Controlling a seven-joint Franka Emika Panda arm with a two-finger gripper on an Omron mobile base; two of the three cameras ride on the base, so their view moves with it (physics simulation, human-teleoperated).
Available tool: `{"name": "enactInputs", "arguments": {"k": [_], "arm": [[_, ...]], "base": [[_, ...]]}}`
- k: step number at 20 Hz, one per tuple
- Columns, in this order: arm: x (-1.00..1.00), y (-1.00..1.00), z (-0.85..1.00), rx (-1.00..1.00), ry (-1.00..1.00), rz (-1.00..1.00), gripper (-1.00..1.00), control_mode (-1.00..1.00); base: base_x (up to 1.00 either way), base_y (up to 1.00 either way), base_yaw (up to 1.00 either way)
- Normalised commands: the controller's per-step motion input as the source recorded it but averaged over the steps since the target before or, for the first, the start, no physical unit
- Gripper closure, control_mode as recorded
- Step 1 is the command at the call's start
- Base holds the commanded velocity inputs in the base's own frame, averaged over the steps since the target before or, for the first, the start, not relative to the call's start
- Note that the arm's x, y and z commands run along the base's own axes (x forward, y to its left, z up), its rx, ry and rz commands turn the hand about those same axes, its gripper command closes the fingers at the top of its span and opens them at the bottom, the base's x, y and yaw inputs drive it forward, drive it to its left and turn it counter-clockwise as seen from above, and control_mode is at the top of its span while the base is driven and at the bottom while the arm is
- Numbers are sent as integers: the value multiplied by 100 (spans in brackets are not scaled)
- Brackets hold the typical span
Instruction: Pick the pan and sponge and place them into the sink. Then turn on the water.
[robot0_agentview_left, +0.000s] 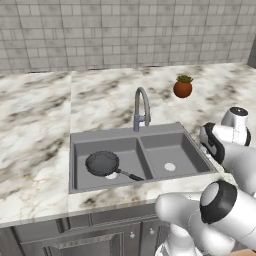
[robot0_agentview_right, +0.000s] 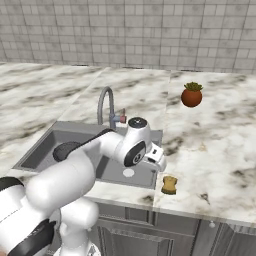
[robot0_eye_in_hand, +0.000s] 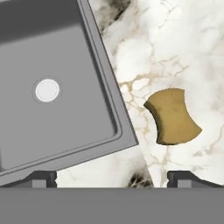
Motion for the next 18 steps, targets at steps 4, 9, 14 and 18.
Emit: {"name": "enactInputs", "arguments": {"k": [4, 9, 14, 18], "arm": [[0, -48, -19, -1, 2, 0, -100, -100], [0, -37, -23, -2, 3, 0, -100, -100], [0, -43, -17, 0, 3, 0, -100, -100], [0, -47, -11, 0, 2, 2, -100, -100]], "base": [[0, 0, 0], [0, 0, 0], [0, 0, 0], [0, 0, 0]]}}
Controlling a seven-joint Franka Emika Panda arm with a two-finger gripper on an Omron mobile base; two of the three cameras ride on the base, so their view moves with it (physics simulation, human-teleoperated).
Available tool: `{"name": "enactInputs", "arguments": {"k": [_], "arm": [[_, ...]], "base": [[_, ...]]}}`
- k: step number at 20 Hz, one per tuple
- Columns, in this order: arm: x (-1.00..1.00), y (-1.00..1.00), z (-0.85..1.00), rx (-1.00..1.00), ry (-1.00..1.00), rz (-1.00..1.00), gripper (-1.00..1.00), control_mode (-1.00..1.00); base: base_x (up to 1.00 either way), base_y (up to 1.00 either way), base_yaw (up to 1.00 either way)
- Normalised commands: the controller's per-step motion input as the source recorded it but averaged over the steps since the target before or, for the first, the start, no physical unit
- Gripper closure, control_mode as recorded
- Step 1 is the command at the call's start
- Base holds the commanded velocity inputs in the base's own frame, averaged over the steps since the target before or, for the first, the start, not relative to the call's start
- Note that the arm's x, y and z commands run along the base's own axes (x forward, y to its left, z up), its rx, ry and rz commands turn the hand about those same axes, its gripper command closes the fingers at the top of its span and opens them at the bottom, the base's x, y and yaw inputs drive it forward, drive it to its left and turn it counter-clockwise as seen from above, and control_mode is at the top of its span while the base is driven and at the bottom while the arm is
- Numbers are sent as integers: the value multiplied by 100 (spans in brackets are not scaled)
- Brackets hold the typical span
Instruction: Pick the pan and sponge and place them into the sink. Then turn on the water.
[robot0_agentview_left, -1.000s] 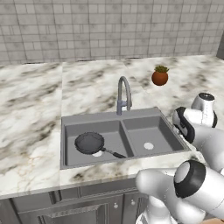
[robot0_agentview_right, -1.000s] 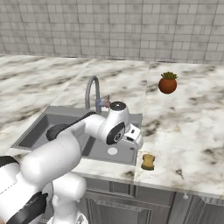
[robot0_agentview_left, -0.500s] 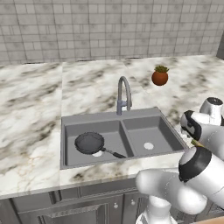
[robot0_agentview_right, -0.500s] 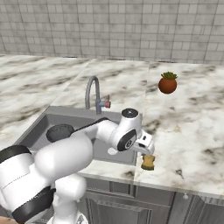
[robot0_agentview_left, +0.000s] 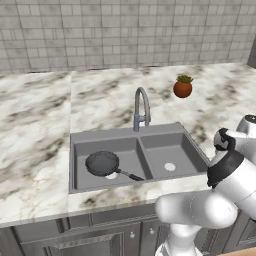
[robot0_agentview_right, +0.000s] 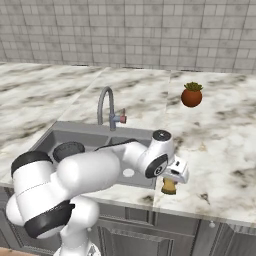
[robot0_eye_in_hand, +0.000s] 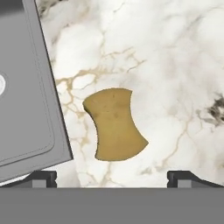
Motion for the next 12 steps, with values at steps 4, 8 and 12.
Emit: {"name": "enactInputs", "arguments": {"k": [4, 8, 12], "arm": [[0, -38, -11, 0, 4, 3, -100, -100], [0, -21, -8, 0, 7, 7, -100, -100], [0, -1, -1, 1, 12, 11, -100, -100]], "base": [[0, 0, 0], [0, 0, 0], [0, 0, 0]]}}
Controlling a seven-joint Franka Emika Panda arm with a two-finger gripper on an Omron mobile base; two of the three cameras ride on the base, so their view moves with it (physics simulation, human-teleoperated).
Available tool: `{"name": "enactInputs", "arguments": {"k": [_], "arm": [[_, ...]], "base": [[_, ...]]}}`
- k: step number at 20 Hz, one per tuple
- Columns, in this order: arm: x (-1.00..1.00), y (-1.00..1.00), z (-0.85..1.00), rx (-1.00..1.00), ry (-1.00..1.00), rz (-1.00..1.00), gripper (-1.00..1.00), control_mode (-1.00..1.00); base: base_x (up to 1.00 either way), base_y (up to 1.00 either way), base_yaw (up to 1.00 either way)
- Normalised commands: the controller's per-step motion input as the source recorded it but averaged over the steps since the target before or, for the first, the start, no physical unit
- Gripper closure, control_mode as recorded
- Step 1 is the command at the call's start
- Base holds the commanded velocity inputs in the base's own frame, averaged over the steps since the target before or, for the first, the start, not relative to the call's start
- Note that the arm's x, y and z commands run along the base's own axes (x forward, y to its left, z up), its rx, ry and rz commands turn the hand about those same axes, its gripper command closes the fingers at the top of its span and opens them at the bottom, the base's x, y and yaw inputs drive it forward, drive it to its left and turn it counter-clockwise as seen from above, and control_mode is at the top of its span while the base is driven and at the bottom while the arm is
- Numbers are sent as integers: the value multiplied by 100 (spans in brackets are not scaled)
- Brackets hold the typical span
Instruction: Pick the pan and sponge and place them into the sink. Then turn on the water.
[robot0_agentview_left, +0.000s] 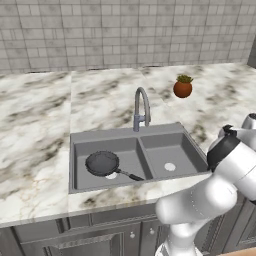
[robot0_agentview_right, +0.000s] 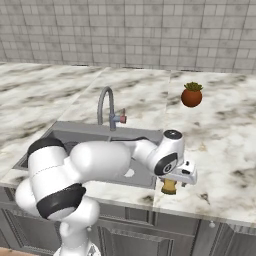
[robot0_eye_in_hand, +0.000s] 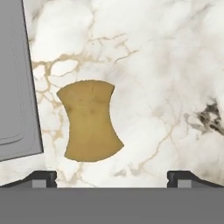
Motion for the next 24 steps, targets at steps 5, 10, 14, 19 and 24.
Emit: {"name": "enactInputs", "arguments": {"k": [5, 10, 14, 19, 24], "arm": [[0, 0, 0, 4, 11, 6, -100, -100], [0, 0, 0, 5, 2, 0, -100, -100], [0, 0, -3, 1, -3, 0, -100, -100], [0, 0, -8, 0, -4, 0, -100, -100], [0, 2, -8, 0, -4, 0, -100, -100]], "base": [[0, 0, 0], [0, 0, 0], [0, 0, 0], [0, 0, 0], [0, 0, 0]]}}
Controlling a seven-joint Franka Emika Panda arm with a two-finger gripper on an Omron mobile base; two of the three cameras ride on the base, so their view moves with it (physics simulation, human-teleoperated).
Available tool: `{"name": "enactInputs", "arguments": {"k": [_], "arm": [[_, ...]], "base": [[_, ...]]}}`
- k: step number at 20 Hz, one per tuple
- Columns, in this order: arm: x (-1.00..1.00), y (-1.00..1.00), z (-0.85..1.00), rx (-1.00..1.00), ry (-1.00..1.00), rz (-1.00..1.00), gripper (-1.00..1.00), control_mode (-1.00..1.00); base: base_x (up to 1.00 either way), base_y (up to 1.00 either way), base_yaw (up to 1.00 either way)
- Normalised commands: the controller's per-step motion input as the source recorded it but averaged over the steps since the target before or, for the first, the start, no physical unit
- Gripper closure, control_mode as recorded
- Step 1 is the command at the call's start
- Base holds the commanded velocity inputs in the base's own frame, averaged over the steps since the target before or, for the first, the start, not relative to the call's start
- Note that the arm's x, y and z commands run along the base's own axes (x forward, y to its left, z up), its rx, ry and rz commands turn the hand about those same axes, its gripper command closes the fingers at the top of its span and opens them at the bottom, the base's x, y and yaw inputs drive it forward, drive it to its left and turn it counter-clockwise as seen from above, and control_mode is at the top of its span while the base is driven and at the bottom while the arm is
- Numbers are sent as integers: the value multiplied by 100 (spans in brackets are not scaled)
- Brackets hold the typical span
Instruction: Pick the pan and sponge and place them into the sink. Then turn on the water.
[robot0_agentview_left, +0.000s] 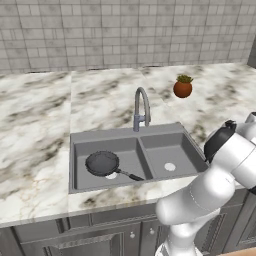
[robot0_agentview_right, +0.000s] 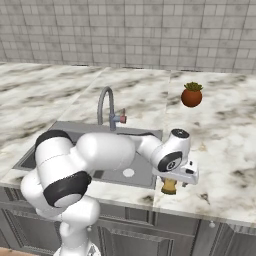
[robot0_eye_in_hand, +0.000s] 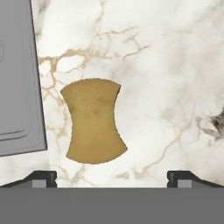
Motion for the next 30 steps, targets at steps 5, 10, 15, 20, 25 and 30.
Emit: {"name": "enactInputs", "arguments": {"k": [5, 10, 15, 20, 25, 30], "arm": [[0, 8, -1, 0, -2, 0, -100, -100], [0, 14, 0, 0, 0, 0, -100, -100], [0, 10, -8, 0, 0, 0, -100, -100], [0, 3, -23, 0, 0, 0, -100, -100], [4, 0, -29, 0, -5, 0, -100, -100], [19, 0, -8, 0, -7, 0, -100, -100]], "base": [[0, 0, 0], [0, 0, 0], [0, 0, 0], [0, 0, 0], [0, 0, 0], [0, 0, 0]]}}
